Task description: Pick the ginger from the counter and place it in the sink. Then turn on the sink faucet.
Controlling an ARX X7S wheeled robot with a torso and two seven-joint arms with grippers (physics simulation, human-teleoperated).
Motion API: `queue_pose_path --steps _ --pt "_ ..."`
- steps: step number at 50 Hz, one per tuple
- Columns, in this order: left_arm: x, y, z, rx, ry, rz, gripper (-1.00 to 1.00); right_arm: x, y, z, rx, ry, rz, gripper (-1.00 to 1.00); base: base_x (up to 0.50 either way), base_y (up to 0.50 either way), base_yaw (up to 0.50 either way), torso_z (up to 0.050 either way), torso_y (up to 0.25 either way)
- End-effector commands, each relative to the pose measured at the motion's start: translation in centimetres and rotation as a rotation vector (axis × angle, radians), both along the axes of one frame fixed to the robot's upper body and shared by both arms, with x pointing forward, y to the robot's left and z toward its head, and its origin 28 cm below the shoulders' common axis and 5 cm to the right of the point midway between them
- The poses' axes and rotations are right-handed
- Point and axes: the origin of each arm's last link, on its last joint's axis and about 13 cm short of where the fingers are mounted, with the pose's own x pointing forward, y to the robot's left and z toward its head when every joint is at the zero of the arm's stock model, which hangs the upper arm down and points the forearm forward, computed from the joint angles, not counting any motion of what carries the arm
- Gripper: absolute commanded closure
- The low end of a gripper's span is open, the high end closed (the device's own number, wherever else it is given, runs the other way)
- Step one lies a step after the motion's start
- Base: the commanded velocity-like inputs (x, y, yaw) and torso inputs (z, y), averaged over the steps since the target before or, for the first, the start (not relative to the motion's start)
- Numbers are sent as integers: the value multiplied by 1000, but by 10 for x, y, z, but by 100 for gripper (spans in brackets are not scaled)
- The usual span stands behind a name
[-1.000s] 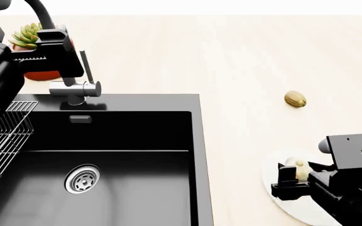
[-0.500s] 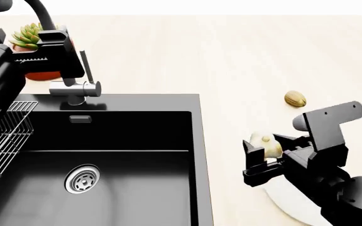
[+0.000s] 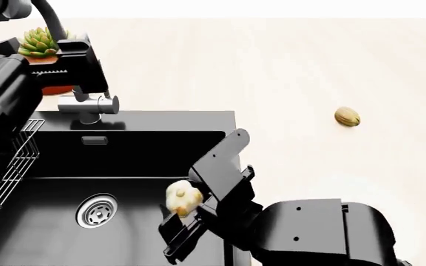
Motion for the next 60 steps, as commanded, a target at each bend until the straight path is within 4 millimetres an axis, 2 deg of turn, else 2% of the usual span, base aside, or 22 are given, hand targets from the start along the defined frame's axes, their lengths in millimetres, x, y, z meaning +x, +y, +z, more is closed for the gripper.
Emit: queue_pose_path --steps 1,7,12,13,15,26,32,40,43,44,56,59,60 --pt "3 0 -3 -6 3 0 -100 2 59 -9 57 -2 143 100 0 4 7 0 0" --pt "3 0 -3 -6 0 -4 -100 3 91 -9 54 -10 185 100 0 5 6 0 0" --pt "1 2 -5 -9 1 0 -100 9 116 -21 27 -24 198 100 0 4 1 0 0" --pt "2 2 -5 -10 1 -1 -100 12 122 -31 26 -14 185 100 0 4 0 0 0" --pt "2 2 -6 -10 3 -2 -100 19 127 -37 16 -29 165 100 0 4 0 0 0" --pt "3 4 -9 -15 7 -4 -100 39 124 -52 3 -40 96 100 0 1 0 0 0" --pt "4 4 -11 -19 11 -9 -100 52 122 -49 47 -31 -103 100 0 0 0 0 0" --pt "5 4 -13 -21 14 -11 -100 50 120 -57 -9 -22 -69 100 0 0 0 0 0" --pt "5 5 -14 -26 16 -8 -100 45 118 -61 -76 -8 -6 100 0 0 0 0 0" --pt "5 5 -14 -26 16 -7 -100 44 118 -62 -74 -11 5 -100 0 0 0 0 0" --pt "5 6 -15 -33 17 -7 -100 46 120 -55 -44 -46 -7 -100 0 0 0 0 0" --pt "7 6 -15 -32 17 -7 -100 47 123 -41 -10 -72 -14 -100 0 0 0 0 0" --pt "7 6 -15 -34 16 -8 -100 48 125 -30 24 -88 -24 -100 0 0 0 0 0"
